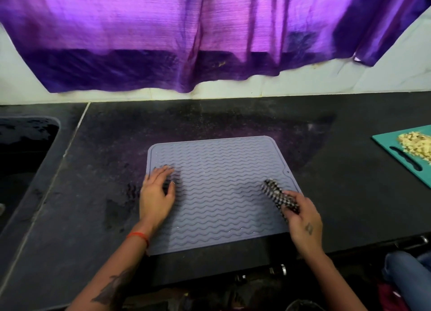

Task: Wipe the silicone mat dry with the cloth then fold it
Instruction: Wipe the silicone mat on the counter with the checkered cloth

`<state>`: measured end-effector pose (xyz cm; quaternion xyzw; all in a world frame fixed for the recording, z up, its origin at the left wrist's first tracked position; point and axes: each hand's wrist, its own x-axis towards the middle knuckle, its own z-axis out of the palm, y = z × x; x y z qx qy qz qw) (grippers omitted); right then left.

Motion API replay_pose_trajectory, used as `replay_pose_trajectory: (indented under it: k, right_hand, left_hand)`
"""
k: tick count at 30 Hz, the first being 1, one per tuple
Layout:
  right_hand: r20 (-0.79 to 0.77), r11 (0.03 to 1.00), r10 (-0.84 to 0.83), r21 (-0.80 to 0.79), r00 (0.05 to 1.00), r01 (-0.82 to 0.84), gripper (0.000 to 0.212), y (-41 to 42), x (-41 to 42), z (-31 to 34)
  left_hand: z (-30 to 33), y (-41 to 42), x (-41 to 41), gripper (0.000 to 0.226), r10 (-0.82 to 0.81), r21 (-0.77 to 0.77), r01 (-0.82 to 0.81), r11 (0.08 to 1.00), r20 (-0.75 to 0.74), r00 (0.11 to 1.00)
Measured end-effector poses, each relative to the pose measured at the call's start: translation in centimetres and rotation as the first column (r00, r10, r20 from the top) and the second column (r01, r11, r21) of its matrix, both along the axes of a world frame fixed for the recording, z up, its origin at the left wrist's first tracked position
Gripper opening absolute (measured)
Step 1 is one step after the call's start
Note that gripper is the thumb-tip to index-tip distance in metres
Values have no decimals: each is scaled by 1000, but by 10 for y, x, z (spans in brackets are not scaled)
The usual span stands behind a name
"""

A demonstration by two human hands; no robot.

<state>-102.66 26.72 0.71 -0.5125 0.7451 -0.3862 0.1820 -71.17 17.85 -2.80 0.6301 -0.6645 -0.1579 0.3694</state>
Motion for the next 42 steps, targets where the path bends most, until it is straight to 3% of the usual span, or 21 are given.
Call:
replay_pose_trajectory:
  k: [3, 5, 10, 16, 20, 24, 31, 42]
  right_hand:
    - [291, 991, -129, 76, 948, 112, 19, -19, -2, 1]
    - [342, 976, -205, 146, 917, 163, 23, -36, -6, 3]
    - [63, 971, -219, 109, 974, 211, 36, -93, -17, 23]
    - [-258, 950, -116, 253, 959, 183, 42, -163, -16, 34]
    - [-330, 910, 42, 403, 943, 100, 44, -188, -8, 22]
    - [-397, 895, 138, 442, 907, 58, 44, -199, -4, 23]
    - [-517, 909, 245, 416, 820, -10, 42, -200, 4, 21]
    - [-532, 910, 364, 378, 764, -171, 42, -206, 64, 13]
  left_hand:
    - [2, 4, 36, 41, 110, 10, -111, 994, 83, 990]
    - [2, 3, 59, 41, 156, 27, -162, 986, 145, 977]
    - [-1, 3, 86, 54, 113, 132, -147, 980, 233, 966]
    - [-2, 3, 87, 62, 111, 147, -145, 979, 218, 970]
    - [-3, 0, 89, 66, 103, 157, -135, 978, 199, 975]
    - [-6, -2, 90, 69, 108, 137, -132, 982, 169, 980]
    - [-5, -11, 89, 73, 81, 117, -104, 988, 184, 980]
    - [-6, -12, 93, 79, 81, 147, -109, 983, 185, 979]
